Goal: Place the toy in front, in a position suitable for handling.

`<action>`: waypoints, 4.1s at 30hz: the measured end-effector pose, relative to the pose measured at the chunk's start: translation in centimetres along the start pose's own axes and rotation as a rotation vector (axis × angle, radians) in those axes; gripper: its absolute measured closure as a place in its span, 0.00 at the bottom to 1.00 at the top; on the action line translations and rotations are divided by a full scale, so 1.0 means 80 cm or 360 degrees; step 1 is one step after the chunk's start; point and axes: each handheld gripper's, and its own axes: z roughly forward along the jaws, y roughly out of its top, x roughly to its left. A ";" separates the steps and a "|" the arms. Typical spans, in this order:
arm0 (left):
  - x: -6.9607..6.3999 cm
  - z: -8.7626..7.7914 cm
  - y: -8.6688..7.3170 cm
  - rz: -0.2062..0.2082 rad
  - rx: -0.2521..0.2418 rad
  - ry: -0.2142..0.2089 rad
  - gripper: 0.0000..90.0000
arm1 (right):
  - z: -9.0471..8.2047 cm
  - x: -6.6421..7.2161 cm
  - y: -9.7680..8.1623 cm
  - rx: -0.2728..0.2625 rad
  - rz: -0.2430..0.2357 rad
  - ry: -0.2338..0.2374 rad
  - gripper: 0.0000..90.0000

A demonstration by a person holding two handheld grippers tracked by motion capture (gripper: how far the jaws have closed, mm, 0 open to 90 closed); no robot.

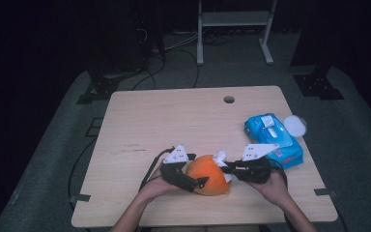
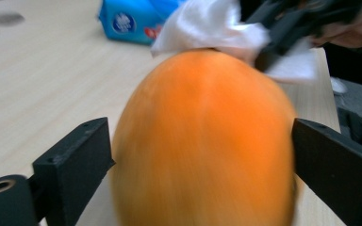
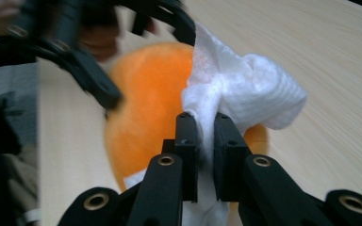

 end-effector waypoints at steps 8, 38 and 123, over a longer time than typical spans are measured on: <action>-0.024 -0.001 0.007 0.0323 -0.0135 0.0186 0.36 | 0.001 0.016 0.028 -0.0054 -0.0087 -0.0061 0.91; -0.025 -0.001 -0.004 0.0462 -0.0055 0.0099 0.28 | -0.007 0.013 0.029 -0.0040 -0.0097 -0.0076 0.90; -0.029 0.009 0.002 0.0276 -0.0020 0.0072 0.15 | -0.031 -0.015 0.001 -0.0114 0.0087 -0.0016 0.91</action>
